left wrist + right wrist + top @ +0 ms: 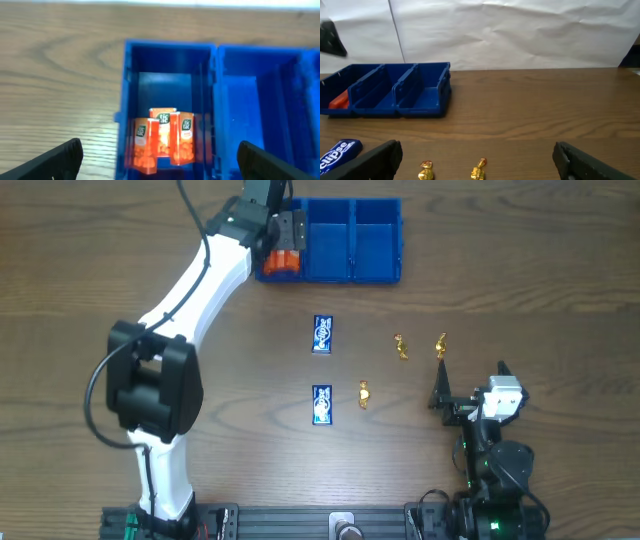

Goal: Sort Candies Into Trays

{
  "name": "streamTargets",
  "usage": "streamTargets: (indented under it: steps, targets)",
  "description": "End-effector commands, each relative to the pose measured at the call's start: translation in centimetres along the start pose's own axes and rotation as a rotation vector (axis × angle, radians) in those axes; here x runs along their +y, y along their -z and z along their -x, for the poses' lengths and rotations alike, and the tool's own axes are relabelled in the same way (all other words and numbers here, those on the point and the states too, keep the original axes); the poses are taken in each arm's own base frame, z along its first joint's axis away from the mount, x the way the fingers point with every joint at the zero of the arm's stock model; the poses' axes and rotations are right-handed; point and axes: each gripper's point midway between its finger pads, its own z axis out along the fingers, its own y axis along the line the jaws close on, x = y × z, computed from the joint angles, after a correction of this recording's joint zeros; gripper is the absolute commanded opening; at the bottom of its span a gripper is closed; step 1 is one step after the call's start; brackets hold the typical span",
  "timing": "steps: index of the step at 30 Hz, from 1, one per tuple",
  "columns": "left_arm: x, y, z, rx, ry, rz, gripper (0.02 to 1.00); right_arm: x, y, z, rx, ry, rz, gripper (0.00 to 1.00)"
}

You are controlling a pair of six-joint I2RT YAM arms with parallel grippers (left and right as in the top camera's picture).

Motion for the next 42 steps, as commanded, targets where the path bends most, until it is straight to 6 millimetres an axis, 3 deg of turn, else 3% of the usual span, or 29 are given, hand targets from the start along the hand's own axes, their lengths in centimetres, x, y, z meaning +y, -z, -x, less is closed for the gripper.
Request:
streamTargets:
  steps: [1, 4, 7, 10, 13, 16, 18, 21, 28, 35, 42]
  targets:
    - [1.1, 14.4, 7.2, -0.323, 0.061, -0.045, 0.996, 0.2, 0.0, -0.1, 0.003, 0.009, 0.01, 0.998]
    - [2.3, 22.6, 7.9, -0.507, 0.076, -0.099, 0.996, 0.2, 0.0, -0.1, 0.003, 0.009, 0.01, 0.998]
    - [4.2, 29.2, 6.5, -0.659, 0.073, -0.13, 0.996, 0.2, 0.0, -0.1, 0.003, 0.009, 0.01, 0.998]
    - [6.5, 33.4, 4.1, -0.768, 0.056, -0.135, 1.0, 0.2, 0.0, -0.1, 0.003, 0.009, 0.01, 0.998]
    - [9.1, 35.5, 0.6, -0.832, -0.005, -0.11, 0.985, 0.2, 0.0, -0.1, 0.003, 0.009, 0.01, 0.998]
    - [10.4, 35.5, -2.8, -0.849, -0.089, -0.065, 0.985, 0.2, 0.0, -0.1, 0.003, 0.009, 0.01, 0.998]
    - [10.9, 34.8, -5.6, -0.861, -0.17, -0.038, 0.996, 0.2, 0.0, -0.1, 0.003, 0.008, 0.01, 0.998]
    - [11.3, 33.4, -8.4, -0.883, -0.211, -0.017, 1.0, 0.2, 0.0, -0.1, 0.003, 0.008, 0.01, 0.998]
    - [12.3, 27.7, -14.5, -0.929, -0.185, -0.041, 0.998, 0.2, 0.0, -0.1, 0.003, 0.009, 0.01, 0.998]
    - [12.5, 22.7, -18.9, -0.844, -0.119, -0.092, 0.998, 0.2, 0.0, -0.1, 0.003, 0.009, 0.01, 0.998]
    - [12.9, 20.9, -20.9, -0.738, -0.121, -0.079, 0.998, 0.2, 0.0, -0.1, 0.003, 0.009, 0.01, 0.998]
